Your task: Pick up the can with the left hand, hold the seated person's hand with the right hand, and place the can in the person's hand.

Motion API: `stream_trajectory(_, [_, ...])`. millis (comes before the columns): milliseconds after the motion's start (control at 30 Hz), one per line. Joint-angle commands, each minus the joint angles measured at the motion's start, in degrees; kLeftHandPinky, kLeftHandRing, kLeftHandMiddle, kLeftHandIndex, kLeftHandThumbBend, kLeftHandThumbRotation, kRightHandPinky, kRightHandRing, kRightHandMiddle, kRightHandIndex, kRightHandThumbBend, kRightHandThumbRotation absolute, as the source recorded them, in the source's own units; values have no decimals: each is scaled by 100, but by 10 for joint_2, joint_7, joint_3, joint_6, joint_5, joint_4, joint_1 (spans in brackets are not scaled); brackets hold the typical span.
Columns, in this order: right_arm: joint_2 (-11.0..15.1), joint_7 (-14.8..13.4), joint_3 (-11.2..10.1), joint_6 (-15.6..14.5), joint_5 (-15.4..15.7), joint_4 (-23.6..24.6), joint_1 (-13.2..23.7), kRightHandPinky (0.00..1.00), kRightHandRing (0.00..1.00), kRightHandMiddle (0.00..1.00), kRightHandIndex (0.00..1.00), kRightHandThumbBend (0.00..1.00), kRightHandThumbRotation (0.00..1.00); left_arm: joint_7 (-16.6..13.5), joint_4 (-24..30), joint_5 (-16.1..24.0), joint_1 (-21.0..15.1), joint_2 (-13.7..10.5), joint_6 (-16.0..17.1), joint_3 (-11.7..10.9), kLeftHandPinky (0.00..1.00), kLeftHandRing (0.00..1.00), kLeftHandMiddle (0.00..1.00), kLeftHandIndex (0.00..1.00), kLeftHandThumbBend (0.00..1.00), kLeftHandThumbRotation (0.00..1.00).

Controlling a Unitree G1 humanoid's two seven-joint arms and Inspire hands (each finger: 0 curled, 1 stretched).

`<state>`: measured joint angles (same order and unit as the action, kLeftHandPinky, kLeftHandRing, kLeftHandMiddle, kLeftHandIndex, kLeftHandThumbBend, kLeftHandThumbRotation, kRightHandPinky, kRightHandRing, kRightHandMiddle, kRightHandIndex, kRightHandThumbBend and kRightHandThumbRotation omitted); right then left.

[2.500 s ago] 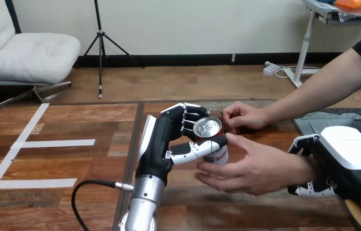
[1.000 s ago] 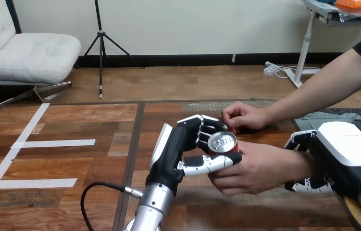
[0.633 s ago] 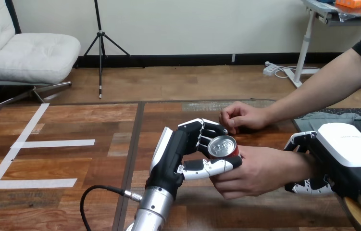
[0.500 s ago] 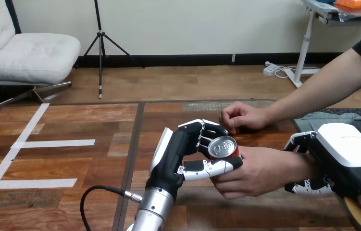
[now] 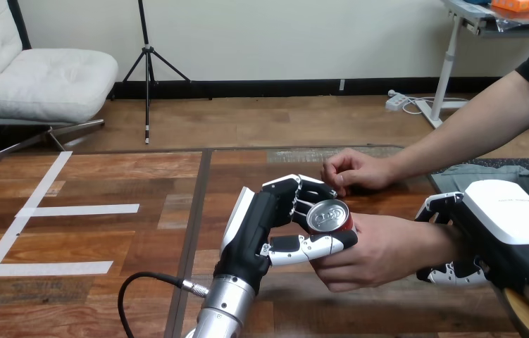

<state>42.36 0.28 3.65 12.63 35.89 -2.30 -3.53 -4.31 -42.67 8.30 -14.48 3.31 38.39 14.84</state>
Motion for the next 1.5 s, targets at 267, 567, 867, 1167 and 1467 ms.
stream_trajectory(267, [-15, 1, -8, -8, -11, -5, 22, 37, 43, 51, 54, 61, 0, -2, 35, -7, 3, 43, 10, 0, 45, 51, 55, 54, 65, 0])
stream_trajectory(567, [-12, -1, -6, -6, -7, -10, 25, 37, 43, 51, 54, 61, 0, -3, 33, -4, 0, 40, 11, -1, 47, 53, 56, 55, 66, 0])
stream_trajectory(867, [-11, 0, -6, -4, -7, -12, 26, 35, 41, 50, 54, 61, 0, -2, 30, -3, -3, 37, 13, -2, 51, 58, 60, 59, 70, 0])
stream_trajectory(1167, [-10, -2, -7, -1, -8, -13, 25, 36, 42, 50, 54, 60, 0, -11, 34, 8, -5, 33, 4, -1, 57, 64, 67, 66, 78, 0])
stream_trajectory(1467, [-6, -7, -6, 9, -6, -20, 26, 37, 44, 52, 54, 59, 0, -2, 40, 10, -8, 27, -16, 2, 66, 76, 79, 78, 83, 2])
